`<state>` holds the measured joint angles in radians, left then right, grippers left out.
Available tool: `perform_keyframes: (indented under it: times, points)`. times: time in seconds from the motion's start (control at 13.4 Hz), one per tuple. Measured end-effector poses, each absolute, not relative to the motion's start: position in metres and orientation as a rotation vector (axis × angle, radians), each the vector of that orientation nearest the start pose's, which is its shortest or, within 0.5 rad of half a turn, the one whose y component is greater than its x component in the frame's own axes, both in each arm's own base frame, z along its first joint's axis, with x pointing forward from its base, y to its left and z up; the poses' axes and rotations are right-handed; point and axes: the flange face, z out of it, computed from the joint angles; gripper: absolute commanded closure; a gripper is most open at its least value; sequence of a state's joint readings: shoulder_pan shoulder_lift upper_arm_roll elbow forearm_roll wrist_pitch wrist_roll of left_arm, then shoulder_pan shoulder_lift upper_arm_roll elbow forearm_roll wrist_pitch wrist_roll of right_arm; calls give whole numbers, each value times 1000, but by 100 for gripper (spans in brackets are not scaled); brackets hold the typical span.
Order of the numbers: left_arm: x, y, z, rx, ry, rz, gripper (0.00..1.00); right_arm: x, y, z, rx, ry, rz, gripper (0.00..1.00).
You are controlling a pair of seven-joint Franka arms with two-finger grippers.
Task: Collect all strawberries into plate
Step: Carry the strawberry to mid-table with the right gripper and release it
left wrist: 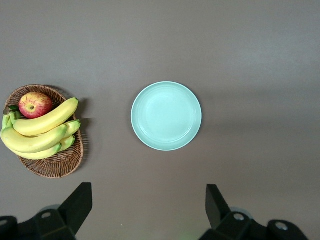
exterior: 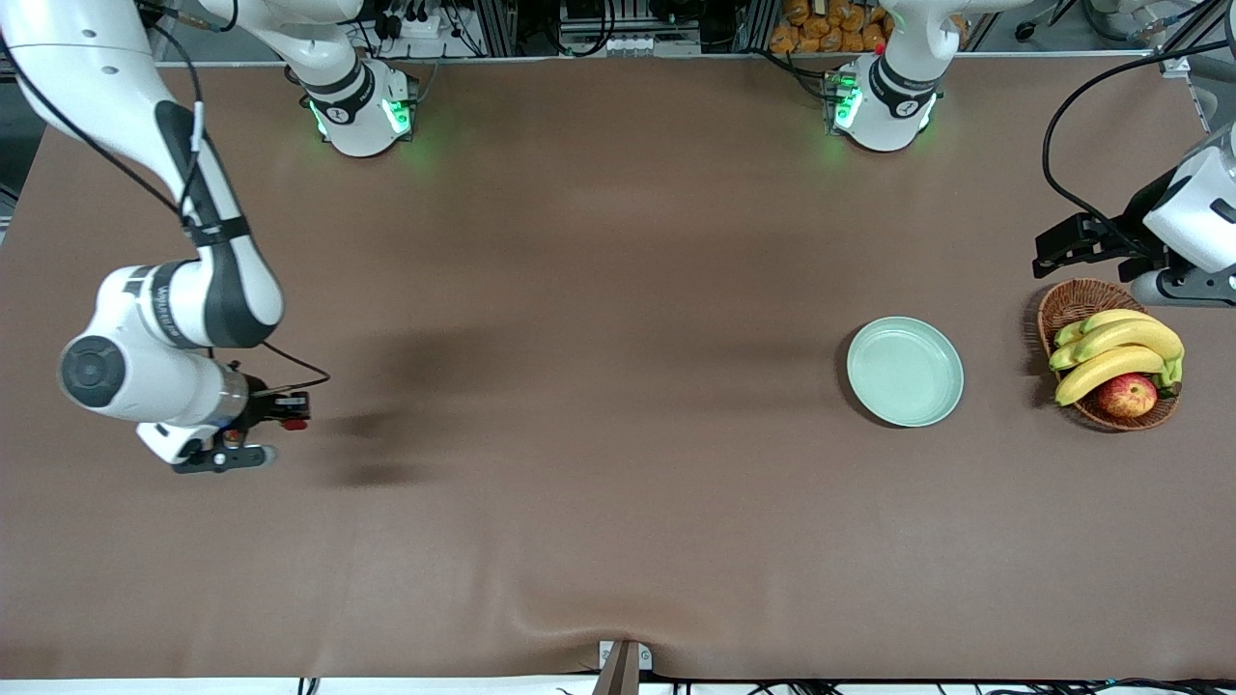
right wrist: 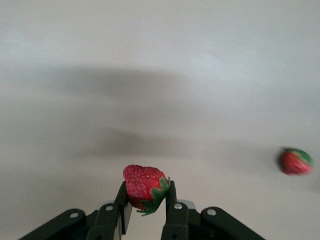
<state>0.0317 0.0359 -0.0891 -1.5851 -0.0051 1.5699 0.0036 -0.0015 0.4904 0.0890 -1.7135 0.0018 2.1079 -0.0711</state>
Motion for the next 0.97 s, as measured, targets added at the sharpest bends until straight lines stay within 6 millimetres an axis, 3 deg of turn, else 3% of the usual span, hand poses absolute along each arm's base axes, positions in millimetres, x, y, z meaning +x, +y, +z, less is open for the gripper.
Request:
perform_keyframes:
  times: [0.3, 0.6, 0.74, 0.97]
  points:
    - [564, -32, 593, -3146, 95, 78, 0, 644, 209, 310, -2961, -459, 103, 100]
    - [565, -32, 592, -3147, 94, 60, 0, 610, 375, 287, -2848, -561, 83, 100]
    - [567, -33, 592, -3148, 97, 37, 0, 593, 430, 272, -2834, -562, 36, 100]
    - [568, -34, 591, -3148, 101, 29, 0, 563, 489, 243, -2819, -508, -24, 100]
